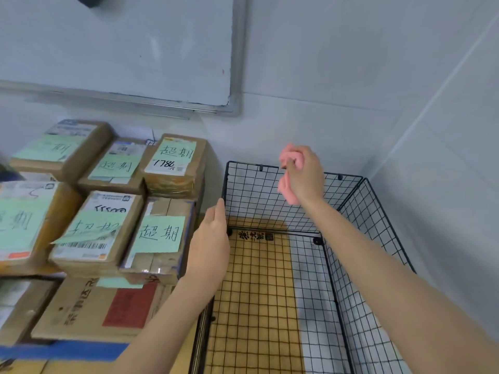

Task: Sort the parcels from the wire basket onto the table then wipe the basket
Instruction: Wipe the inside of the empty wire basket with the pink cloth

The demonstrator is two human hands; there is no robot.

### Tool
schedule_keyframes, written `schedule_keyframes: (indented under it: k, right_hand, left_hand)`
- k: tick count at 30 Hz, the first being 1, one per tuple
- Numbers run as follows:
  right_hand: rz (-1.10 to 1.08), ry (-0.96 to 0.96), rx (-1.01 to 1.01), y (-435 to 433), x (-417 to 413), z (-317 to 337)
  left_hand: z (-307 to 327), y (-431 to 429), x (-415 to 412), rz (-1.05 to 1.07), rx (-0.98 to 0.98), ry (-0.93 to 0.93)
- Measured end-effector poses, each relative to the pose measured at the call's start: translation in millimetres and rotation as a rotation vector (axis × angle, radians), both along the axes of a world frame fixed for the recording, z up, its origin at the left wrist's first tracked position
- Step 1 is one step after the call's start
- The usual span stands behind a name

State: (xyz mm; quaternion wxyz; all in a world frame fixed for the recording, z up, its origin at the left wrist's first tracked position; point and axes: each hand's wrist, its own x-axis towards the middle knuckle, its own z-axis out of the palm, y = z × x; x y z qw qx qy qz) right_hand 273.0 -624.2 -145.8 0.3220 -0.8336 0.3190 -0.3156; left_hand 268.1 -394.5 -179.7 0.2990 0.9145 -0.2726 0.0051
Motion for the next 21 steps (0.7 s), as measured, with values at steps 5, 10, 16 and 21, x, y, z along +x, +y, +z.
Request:
schedule_keyframes:
  k: [5, 10, 16, 21]
  right_hand:
    - [0.066, 0.023, -0.037, 17, 12, -3]
    - [0.167, 0.041, -0.266, 65, 47, -5]
    - [0.205, 0.128, -0.439, 84, 61, -25]
    - [0.1, 0.128, -0.453, 53, 49, -38]
  left_hand:
    - [1, 3, -8, 0.012, -0.012, 0.033]
    - [3, 2, -9, 0.021, -0.02, 0.035]
    - [5, 2, -9, 0.028, -0.016, 0.055]
    - [6, 0, -10, 0.046, -0.003, 0.057]
